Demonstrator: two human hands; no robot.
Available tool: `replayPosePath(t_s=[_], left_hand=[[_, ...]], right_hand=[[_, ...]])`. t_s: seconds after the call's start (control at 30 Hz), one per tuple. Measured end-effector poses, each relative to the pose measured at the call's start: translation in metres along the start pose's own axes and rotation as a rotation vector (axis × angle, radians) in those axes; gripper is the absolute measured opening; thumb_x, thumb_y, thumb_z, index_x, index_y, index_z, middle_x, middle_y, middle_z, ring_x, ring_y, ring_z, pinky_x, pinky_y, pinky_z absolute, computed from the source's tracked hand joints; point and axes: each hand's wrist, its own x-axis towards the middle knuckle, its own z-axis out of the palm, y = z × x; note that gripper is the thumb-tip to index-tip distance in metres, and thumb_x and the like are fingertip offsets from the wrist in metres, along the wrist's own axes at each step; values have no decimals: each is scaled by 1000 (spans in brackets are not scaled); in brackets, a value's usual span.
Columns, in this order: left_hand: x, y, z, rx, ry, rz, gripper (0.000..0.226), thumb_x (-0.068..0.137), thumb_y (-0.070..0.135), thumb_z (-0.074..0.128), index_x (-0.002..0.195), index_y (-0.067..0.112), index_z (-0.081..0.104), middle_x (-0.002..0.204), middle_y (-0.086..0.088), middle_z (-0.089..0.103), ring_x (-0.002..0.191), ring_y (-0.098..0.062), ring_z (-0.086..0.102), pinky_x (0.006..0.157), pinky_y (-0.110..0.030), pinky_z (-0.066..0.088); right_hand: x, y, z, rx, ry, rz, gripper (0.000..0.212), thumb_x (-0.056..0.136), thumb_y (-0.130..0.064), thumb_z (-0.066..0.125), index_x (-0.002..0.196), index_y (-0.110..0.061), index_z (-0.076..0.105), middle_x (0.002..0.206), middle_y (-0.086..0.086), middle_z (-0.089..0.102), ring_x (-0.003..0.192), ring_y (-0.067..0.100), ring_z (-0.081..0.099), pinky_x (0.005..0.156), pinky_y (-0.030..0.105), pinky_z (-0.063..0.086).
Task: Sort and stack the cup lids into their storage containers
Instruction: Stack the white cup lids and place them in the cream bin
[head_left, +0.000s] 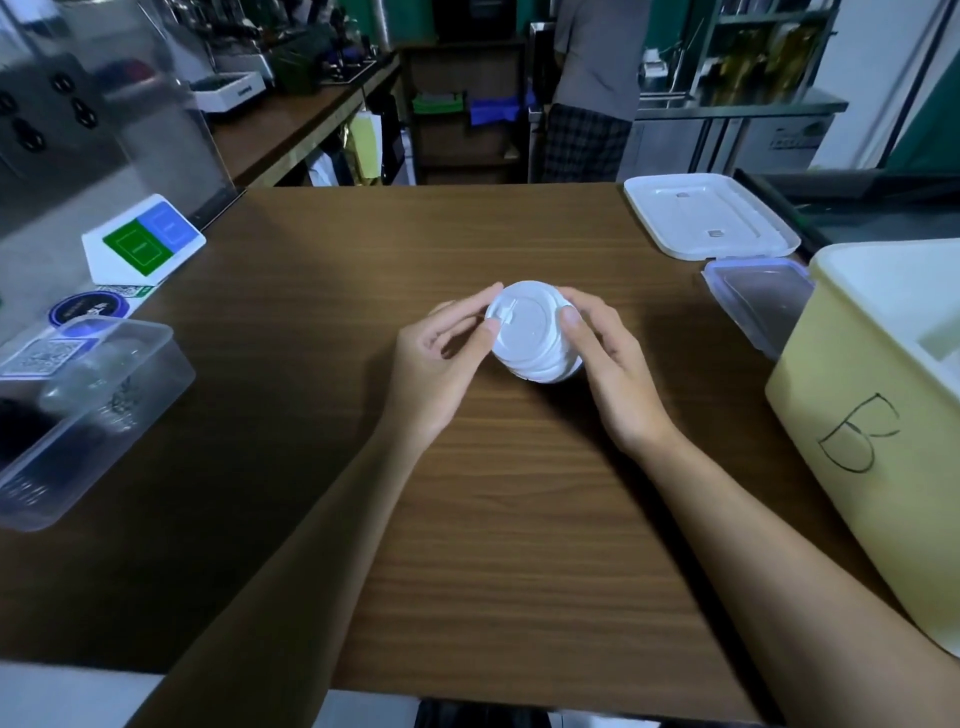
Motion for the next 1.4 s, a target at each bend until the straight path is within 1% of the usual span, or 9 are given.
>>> replayPosePath(t_s=[0.17, 0.3, 0.37, 0.43, 0.5, 0.67, 1.0, 1.2, 1.4], left_hand=[[-2, 0, 5, 74, 5, 56, 33, 97, -1, 68, 127, 11, 74, 122, 0, 72, 105, -8, 70, 95, -20, 51], [-8, 5, 10, 141, 11, 89, 32, 98, -1, 66, 128, 7, 72, 123, -4, 67, 82, 9, 64, 85, -8, 47], [-8, 1, 12, 138, -4, 49, 32, 100, 7, 67, 132, 13, 71, 127, -3, 67, 93, 8, 65, 91, -13, 48], [-6, -5, 11, 136, -64, -49, 39, 101, 34, 67, 139, 26, 66, 136, 7, 67, 123, -2, 63, 110, -33, 48], [-7, -8, 10, 101, -161, -157, 49, 96, 56, 66, 141, 36, 61, 140, 14, 65, 135, -7, 57, 117, -45, 43], [-12, -3, 10, 93, -294, -144, 44, 96, 32, 74, 138, 36, 59, 134, 17, 67, 132, -6, 58, 118, -48, 41], [-20, 5, 6, 38, -225, -147, 72, 90, 27, 81, 154, 26, 47, 140, 2, 66, 127, -13, 65, 108, -39, 54], [-17, 46, 0, 6, -250, -52, 58, 92, 34, 79, 144, 39, 53, 133, -2, 69, 124, -21, 67, 100, -46, 59], [-6, 121, 9, -1, -337, 23, 60, 85, 38, 77, 140, 33, 53, 129, -7, 68, 115, -24, 72, 82, -40, 65]], right_hand=[[0, 0, -1, -2, -25, 3, 42, 96, -49, 64, 135, -33, 68, 143, -5, 59, 131, -3, 54, 106, 10, 41], [3, 5, -2, 33, -10, -12, 43, 93, -47, 66, 131, -28, 71, 140, -2, 63, 132, 8, 58, 114, 28, 44], [4, 7, -2, 37, 14, -8, 40, 94, -41, 65, 130, -24, 72, 137, 1, 65, 129, 12, 60, 117, 37, 45], [5, 9, -3, 43, 33, 3, 40, 94, -40, 64, 129, -24, 73, 136, 2, 67, 128, 16, 62, 117, 45, 45], [5, 10, -4, 58, 55, 15, 40, 94, -41, 64, 128, -25, 74, 136, 0, 69, 131, 18, 61, 118, 51, 44], [3, 11, -6, 106, 44, 79, 41, 93, -49, 66, 130, -32, 73, 138, -3, 67, 135, 23, 60, 117, 60, 43], [-8, -7, -8, 81, -4, 82, 43, 99, -39, 65, 137, -19, 69, 138, -2, 70, 136, 22, 60, 118, 60, 43], [-16, -56, -13, 35, -8, 42, 40, 104, -42, 61, 138, -23, 68, 136, -6, 70, 132, 18, 63, 115, 58, 47], [-28, -130, -35, -129, 11, -39, 40, 107, -53, 50, 139, -33, 65, 131, -15, 70, 125, 6, 63, 114, 50, 49]])
